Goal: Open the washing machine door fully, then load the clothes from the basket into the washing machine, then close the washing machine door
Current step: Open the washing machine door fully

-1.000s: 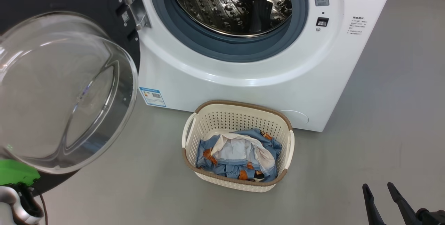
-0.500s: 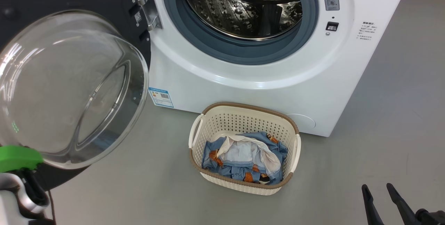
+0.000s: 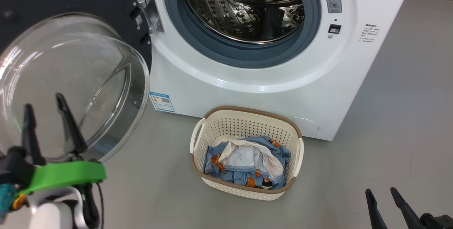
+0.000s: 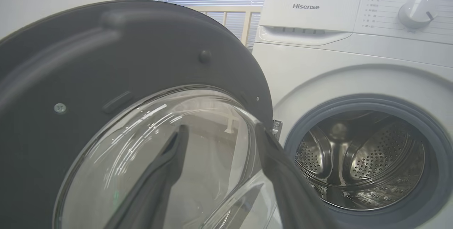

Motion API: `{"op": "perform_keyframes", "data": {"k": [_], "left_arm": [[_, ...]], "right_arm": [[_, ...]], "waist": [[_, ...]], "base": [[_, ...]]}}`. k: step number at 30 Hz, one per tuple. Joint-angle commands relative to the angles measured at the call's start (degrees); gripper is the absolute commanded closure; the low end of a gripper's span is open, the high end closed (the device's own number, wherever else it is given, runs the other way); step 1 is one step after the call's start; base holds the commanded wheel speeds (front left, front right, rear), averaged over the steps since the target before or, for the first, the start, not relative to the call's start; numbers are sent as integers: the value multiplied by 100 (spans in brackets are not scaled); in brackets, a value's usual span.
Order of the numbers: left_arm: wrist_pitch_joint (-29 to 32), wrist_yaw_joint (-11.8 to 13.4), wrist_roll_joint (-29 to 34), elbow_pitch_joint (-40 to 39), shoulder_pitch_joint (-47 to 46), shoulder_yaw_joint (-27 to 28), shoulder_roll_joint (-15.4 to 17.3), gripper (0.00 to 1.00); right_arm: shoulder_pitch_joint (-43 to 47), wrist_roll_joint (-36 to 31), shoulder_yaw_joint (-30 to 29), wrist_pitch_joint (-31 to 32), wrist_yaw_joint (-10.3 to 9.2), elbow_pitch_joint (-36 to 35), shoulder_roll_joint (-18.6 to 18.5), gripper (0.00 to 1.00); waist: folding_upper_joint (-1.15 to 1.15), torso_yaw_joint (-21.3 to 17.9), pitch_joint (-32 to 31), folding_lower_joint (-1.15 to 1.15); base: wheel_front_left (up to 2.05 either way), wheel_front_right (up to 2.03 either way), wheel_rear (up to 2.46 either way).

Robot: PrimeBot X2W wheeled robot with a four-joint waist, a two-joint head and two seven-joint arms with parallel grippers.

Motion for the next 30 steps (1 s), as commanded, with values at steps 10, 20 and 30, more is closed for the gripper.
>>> {"op": "perform_keyframes", "data": {"k": [10, 20, 30], "left_arm": [[-29, -131, 20, -317, 433, -571, 168, 0], [-29, -352, 46, -227, 938, -766, 168, 0], [-29, -662, 185, -77, 1559, -608, 168, 0]], "right_arm": [[-243, 36, 183, -69, 9, -113, -51, 0], [-324, 23, 191, -69, 9, -124, 12, 0], [-319, 21, 189, -69, 9, -135, 73, 0]], "waist": [[0, -348, -59, 0], [0, -883, -111, 0], [0, -1415, -174, 0]], "base": [[0, 0, 0], [0, 0, 0], [0, 0, 0]]}}
